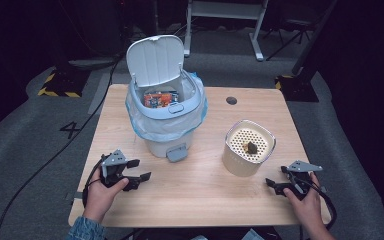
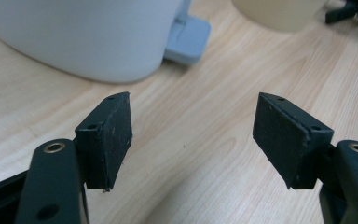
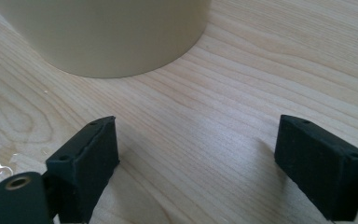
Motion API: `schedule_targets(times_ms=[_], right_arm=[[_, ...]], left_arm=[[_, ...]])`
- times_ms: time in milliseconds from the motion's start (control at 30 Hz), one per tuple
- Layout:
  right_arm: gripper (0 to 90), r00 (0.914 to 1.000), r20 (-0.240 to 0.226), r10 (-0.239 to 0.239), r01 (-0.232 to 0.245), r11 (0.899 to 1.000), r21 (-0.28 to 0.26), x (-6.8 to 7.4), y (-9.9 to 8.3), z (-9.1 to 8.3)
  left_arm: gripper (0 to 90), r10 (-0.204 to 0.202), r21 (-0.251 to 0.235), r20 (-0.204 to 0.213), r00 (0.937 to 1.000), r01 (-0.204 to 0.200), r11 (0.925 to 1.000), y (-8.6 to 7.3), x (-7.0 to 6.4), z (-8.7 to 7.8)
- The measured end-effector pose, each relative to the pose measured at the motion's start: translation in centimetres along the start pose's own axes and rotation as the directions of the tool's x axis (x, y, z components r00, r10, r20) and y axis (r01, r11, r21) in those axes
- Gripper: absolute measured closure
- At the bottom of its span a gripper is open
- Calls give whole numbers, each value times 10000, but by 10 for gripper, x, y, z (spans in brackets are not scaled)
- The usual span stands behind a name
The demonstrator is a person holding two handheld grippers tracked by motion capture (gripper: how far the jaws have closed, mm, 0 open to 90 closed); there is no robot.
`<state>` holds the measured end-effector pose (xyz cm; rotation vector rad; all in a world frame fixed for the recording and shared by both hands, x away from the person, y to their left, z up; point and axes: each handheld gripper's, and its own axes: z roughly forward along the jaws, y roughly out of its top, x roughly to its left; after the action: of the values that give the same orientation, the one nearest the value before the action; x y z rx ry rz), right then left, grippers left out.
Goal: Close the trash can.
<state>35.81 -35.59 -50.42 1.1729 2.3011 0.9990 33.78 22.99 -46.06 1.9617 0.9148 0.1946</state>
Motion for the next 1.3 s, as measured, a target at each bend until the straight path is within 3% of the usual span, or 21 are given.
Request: schedule_targets(times_ms=[133, 233, 333, 500, 800, 967, 1167, 1300], right_arm=[[131, 10000, -23, -30, 30, 10000, -1, 0, 0, 0], [130, 10000, -23, -30, 30, 10000, -2, 0, 0, 0], [109, 10000, 58, 23, -23, 10000, 43, 0, 1, 1], [109, 10000, 59, 23, -23, 10000, 42, 0, 1, 1], [109, 10000, 57, 23, -23, 10000, 33, 0, 1, 1], [109, 10000, 60, 19, -19, 10000, 32, 0, 0, 1], [109, 10000, 62, 17, -17, 10000, 31, 0, 0, 1], [109, 10000, 60, 21, -21, 10000, 29, 0, 0, 1]], left_arm=[[288, 266, -178, -42, 9996, -266, 9995, 13, 0, -12], [296, 693, -242, -345, 9970, -702, 9972, 26, 0, -22], [309, 876, -463, -542, 9947, -901, 9949, 41, 1, -34], [320, 1318, -725, -940, 9868, -1388, 9877, 70, 6, -53], [326, 1647, -1345, -1355, 9770, -1828, 9739, 116, 16, -74], [336, 1755, -2436, -922, 9801, -1931, 9505, 139, 25, -81], [350, 1817, -2851, -862, 9796, -1990, 9376, 164, 30, -84], [349, 2026, -3171, -947, 9747, -2225, 9219, 176, 33, -85]])
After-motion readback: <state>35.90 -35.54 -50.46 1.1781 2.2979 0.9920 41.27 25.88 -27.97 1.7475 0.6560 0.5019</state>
